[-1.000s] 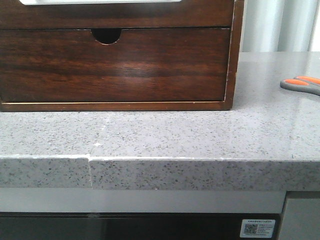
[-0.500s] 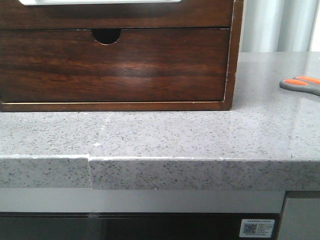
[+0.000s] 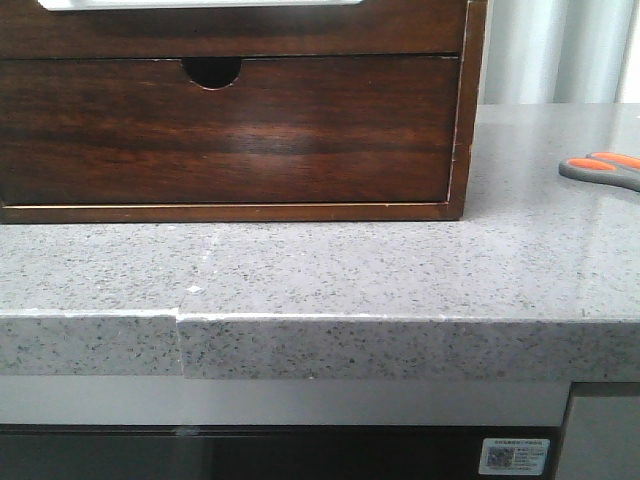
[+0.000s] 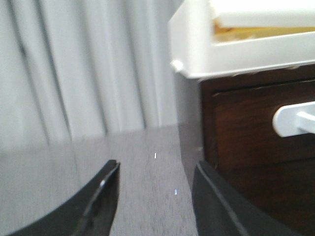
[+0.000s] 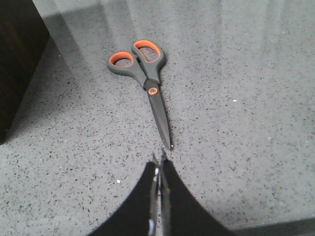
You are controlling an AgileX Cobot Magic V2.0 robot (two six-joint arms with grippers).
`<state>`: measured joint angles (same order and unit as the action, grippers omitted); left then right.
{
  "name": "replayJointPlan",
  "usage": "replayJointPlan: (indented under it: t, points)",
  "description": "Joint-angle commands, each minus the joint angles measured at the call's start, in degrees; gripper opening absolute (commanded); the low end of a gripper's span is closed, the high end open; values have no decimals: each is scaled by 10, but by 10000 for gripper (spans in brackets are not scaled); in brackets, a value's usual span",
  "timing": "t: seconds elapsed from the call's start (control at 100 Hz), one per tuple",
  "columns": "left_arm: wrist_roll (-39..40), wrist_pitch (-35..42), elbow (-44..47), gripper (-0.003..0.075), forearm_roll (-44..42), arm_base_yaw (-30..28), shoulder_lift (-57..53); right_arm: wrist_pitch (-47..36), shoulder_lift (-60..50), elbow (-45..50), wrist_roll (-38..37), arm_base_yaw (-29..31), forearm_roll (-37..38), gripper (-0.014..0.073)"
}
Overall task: Put scissors in drawer with both arms
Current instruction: 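Move the left gripper to the white drawer handle and grasp it, then pull the wooden drawer open toward the robot with the left gripper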
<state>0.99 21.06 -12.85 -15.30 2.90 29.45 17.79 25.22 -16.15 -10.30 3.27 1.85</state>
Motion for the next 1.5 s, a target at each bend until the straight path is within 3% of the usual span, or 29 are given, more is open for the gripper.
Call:
replayJointPlan:
  t: [0.0,0.09,0.32,0.44,0.7,0.94,1.01,1.2,1.49]
  points:
    - [3,109,-30,354,-132,5,40,-48,6,-15,4,-1,1,-61]
    - [19,134,-50,337,-259,7,81,-48,6,-15,4,-1,1,-61]
    - [11,134,-134,334,-401,70,178,-49,6,-15,4,-1,1,-61]
    - [11,89,-184,334,-471,119,236,-49,6,-15,4,-1,1,-61]
    - [-42,-17,-271,334,-496,218,325,-49,6,-15,4,-1,1,-61]
    - [-44,-57,-312,323,-496,233,369,-49,6,-15,4,-1,1,-61]
    - [-44,-57,-312,263,-496,233,371,-49,6,-15,4,-1,1,-61]
    - [-44,-56,-312,-21,-496,233,371,-49,6,-15,4,-1,1,-61]
    - [-44,-48,-312,-18,-497,251,367,-49,6,-15,4,-1,1,-61]
